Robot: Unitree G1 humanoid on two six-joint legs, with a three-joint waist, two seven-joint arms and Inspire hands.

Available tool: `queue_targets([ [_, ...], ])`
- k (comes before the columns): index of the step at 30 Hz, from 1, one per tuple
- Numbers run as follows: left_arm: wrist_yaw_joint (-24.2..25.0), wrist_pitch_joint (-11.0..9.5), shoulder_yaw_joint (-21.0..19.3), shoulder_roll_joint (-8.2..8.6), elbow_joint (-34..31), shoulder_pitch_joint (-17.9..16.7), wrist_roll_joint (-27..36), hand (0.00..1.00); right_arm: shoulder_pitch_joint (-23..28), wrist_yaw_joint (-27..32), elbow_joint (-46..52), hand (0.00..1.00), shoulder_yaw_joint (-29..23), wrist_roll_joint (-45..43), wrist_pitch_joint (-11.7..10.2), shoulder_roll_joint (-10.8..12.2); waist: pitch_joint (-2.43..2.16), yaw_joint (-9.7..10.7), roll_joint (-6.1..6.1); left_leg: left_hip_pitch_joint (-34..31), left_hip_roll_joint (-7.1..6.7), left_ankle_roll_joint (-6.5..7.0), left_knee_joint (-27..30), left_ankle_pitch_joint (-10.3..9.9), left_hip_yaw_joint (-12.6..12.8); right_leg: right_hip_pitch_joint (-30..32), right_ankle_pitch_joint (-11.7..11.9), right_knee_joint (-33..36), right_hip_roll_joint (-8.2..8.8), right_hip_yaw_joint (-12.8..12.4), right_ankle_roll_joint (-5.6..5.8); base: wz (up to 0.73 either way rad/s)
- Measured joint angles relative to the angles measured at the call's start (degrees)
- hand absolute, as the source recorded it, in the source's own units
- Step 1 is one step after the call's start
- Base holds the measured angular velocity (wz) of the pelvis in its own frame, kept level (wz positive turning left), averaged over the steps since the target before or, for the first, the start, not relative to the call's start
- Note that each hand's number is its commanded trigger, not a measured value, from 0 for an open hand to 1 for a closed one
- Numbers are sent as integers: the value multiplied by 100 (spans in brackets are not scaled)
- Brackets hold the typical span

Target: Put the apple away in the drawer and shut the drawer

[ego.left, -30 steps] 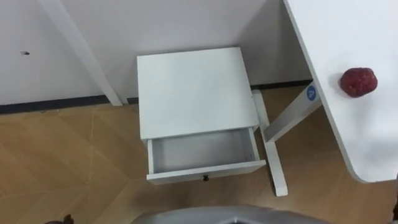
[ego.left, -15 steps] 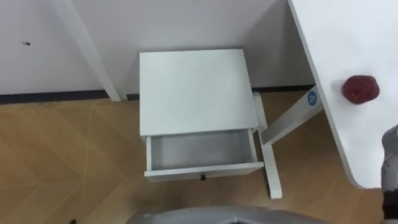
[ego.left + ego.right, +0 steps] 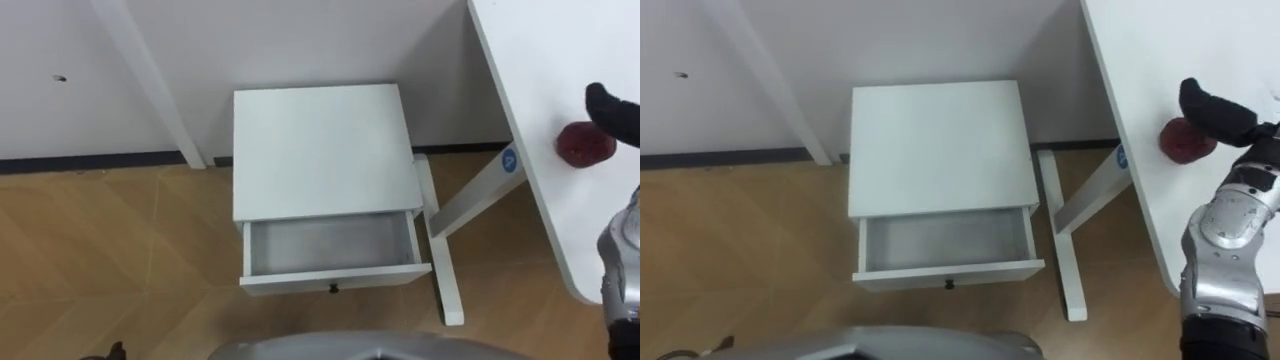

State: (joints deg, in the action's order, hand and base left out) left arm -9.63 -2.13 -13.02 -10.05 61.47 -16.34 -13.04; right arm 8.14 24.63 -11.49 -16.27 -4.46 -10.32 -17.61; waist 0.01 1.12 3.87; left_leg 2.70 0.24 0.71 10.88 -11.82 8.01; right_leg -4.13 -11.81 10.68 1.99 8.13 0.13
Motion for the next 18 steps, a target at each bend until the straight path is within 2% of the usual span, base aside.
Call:
queue_targets([
  [4,24,0,0,0,4,35,3,0,29,-272,-181,0,5,-541,46,19,3,3,34,7,0,0,6,0,-3,-23,1,0,1,-2,-1,0],
  [13,20,-47,5,9,67,82,2,0,242,-560,-211,0,178,-547,41,79,7,-23,43,19,-1,0,23,-1,-5,-77,2,-4,-2,-14,-2,0],
  [18,14,-71,25,12,290,83,8,0,271,-610,-493,0,183,-547,39,150,15,-6,4,50,0,0,21,-1,-7,-104,3,-1,-2,-10,-3,0],
])
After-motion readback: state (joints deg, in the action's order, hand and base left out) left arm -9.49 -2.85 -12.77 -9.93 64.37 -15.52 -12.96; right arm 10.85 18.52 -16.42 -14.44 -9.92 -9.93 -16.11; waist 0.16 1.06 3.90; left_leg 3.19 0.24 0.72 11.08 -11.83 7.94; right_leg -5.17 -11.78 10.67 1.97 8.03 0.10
